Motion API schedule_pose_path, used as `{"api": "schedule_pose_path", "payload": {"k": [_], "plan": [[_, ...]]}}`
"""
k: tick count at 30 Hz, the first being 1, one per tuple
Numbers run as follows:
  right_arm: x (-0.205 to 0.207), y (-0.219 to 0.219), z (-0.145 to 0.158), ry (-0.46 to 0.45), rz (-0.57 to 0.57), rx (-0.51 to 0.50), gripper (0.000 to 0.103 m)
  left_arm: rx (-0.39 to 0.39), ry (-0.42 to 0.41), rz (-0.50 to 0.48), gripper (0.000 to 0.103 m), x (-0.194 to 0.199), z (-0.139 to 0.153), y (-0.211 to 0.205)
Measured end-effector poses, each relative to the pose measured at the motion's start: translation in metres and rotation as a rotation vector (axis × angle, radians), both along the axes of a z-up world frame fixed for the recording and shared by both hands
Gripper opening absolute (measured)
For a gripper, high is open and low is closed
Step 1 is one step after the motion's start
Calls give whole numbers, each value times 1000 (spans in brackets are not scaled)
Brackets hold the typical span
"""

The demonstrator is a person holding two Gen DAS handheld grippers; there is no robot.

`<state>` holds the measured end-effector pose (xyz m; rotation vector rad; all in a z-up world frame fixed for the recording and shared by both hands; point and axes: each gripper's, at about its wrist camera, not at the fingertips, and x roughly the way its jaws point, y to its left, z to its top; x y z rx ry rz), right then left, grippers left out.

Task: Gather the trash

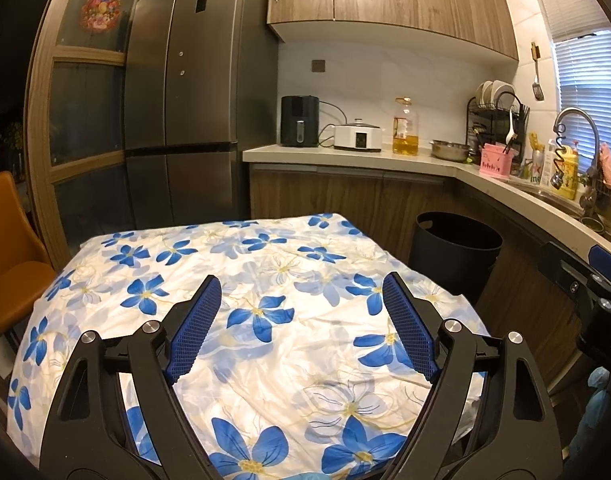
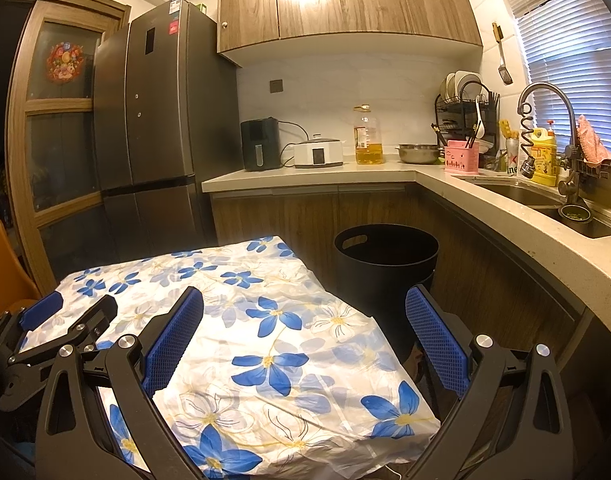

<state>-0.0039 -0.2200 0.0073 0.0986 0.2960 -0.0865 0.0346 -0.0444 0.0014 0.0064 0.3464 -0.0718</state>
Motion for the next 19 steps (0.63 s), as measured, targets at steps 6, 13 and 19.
{"api": "schedule_pose_path", "payload": {"k": [6,13,19], "plan": [[1,-2,-1,-2,-5,6,97,5,2,-1,81,0,-2,0],[0,-4,-2,1,-9,11,97,11,-2,-10,97,-2,-4,-1],[0,-5,-1,-3,-12,15,97,16,-1,-7,97,-1,-6,1]]}}
